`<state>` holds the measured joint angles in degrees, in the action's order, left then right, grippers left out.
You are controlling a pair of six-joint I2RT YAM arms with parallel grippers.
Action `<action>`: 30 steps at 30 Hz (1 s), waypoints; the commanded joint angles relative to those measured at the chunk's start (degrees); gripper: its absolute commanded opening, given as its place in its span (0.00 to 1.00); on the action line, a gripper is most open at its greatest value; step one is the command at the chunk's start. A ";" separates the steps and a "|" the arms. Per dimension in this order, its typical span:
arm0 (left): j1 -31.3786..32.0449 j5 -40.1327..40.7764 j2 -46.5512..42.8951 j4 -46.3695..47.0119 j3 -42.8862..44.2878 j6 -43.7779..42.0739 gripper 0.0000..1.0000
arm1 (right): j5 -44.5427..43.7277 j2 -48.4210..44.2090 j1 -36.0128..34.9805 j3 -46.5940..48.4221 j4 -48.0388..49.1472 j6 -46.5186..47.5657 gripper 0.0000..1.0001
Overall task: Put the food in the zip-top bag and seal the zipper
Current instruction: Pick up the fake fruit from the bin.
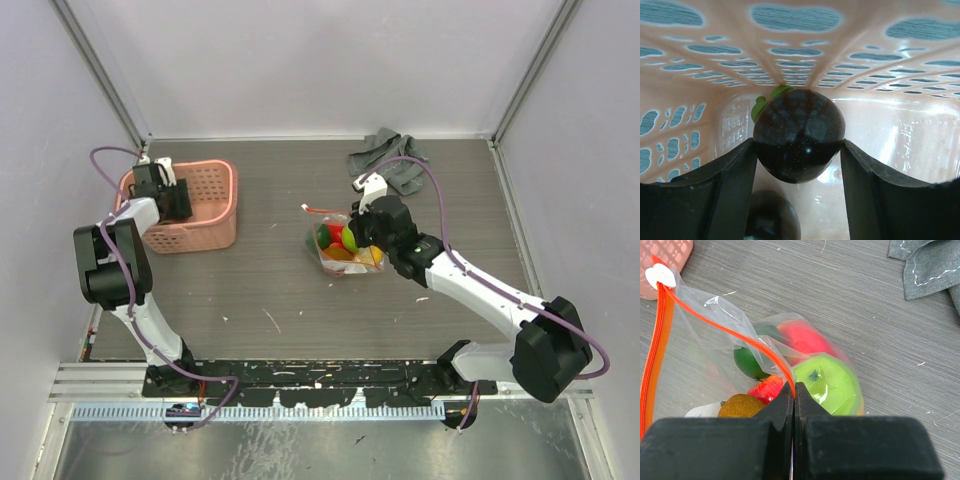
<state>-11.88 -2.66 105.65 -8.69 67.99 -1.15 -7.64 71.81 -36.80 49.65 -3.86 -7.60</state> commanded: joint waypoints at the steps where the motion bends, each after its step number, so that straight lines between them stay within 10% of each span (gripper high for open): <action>1: 0.36 -1.22 -3.67 2.12 -0.60 1.30 0.59 | -0.19 0.00 -0.26 0.53 3.04 0.57 0.04; 30: 2.83 -3.10 -39.12 3.39 -11.73 21.76 0.53 | -2.52 -2.16 -0.26 4.98 -2.89 1.19 0.04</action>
<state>-10.11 -2.20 71.22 -7.49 56.55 17.93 -8.93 71.83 -36.80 50.30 -5.87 -7.20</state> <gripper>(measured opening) 0.589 0.045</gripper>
